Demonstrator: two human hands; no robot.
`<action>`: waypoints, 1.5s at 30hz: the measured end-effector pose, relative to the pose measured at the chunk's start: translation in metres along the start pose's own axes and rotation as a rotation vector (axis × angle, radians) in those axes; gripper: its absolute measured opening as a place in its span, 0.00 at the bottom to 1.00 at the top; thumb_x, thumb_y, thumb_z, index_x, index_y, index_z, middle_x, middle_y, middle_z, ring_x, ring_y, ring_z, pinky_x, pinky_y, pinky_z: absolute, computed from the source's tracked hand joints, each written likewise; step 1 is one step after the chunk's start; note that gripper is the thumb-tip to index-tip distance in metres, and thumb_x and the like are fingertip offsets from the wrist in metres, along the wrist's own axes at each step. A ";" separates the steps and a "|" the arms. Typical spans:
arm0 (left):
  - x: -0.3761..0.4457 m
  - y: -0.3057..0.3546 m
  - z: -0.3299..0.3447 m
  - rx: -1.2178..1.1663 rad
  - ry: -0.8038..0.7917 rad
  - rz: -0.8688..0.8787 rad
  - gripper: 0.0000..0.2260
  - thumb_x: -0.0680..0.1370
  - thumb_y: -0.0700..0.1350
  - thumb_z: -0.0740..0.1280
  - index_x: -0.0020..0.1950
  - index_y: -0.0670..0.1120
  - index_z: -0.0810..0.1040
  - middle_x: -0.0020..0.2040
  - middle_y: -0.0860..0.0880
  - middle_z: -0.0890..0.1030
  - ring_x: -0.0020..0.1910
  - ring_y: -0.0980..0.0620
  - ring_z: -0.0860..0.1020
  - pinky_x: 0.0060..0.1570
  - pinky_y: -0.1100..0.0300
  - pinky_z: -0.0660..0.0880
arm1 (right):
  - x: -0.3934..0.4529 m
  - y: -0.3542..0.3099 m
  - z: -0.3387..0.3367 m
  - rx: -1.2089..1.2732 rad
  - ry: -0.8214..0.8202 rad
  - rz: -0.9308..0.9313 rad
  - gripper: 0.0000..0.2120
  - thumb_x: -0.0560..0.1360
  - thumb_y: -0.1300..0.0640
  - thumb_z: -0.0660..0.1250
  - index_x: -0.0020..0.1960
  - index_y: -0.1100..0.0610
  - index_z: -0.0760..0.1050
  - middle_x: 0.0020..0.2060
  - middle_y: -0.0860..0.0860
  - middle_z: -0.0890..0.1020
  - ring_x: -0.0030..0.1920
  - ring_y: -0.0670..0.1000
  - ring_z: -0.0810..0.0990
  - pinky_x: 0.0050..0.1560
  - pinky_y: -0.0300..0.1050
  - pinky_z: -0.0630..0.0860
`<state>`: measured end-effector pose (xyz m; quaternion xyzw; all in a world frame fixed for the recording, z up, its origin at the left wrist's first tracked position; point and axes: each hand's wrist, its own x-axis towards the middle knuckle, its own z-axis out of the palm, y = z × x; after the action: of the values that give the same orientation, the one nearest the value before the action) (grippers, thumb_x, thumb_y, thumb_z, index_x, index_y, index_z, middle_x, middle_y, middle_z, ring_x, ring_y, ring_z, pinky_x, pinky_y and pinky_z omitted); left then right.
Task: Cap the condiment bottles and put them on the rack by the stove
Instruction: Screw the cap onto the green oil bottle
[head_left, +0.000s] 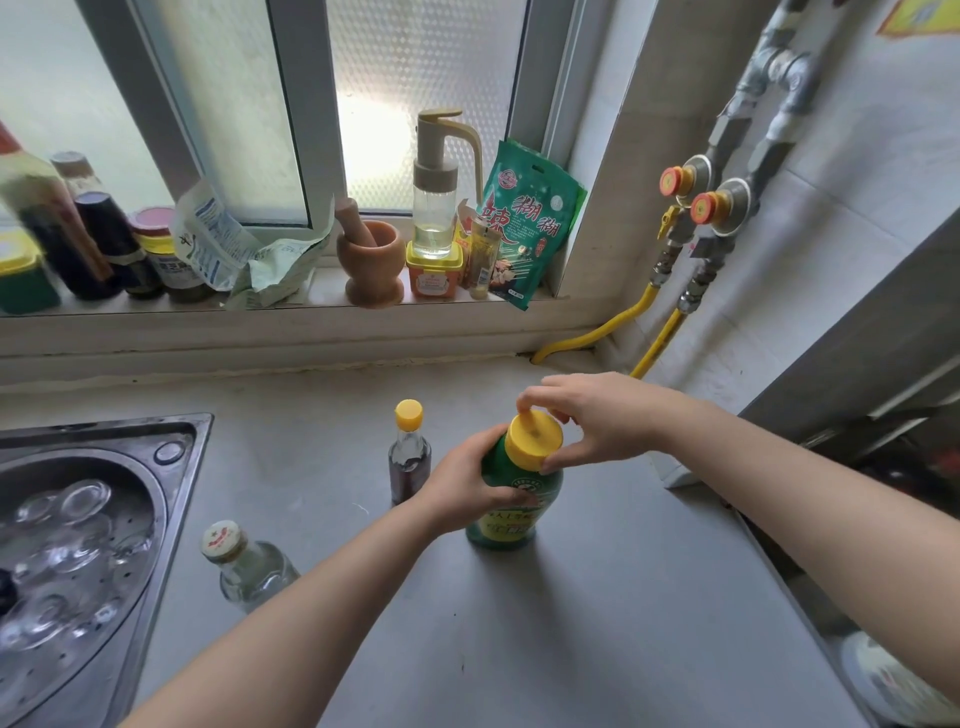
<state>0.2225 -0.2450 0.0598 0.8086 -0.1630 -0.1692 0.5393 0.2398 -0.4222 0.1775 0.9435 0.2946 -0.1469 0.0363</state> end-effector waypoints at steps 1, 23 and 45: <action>0.000 0.001 0.000 -0.002 -0.002 -0.001 0.33 0.64 0.46 0.78 0.66 0.56 0.70 0.59 0.55 0.78 0.60 0.54 0.75 0.61 0.51 0.74 | 0.002 0.000 0.001 -0.050 0.029 -0.020 0.25 0.69 0.35 0.66 0.59 0.46 0.66 0.47 0.44 0.70 0.46 0.48 0.71 0.41 0.44 0.73; 0.000 -0.001 0.000 -0.009 0.010 0.000 0.34 0.64 0.46 0.78 0.67 0.57 0.69 0.61 0.57 0.76 0.62 0.55 0.73 0.64 0.53 0.72 | -0.017 0.023 0.027 0.445 0.244 0.034 0.43 0.69 0.49 0.73 0.73 0.38 0.49 0.49 0.43 0.76 0.47 0.43 0.73 0.47 0.37 0.71; 0.001 0.004 0.012 0.034 0.147 0.017 0.29 0.64 0.46 0.78 0.63 0.53 0.73 0.56 0.54 0.80 0.55 0.55 0.76 0.54 0.59 0.74 | 0.018 -0.028 0.034 -0.208 0.287 0.404 0.32 0.68 0.26 0.52 0.34 0.55 0.71 0.31 0.50 0.74 0.34 0.54 0.74 0.32 0.42 0.62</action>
<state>0.2180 -0.2567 0.0591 0.8265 -0.1325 -0.1019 0.5376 0.2295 -0.3942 0.1403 0.9856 0.1159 0.0298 0.1198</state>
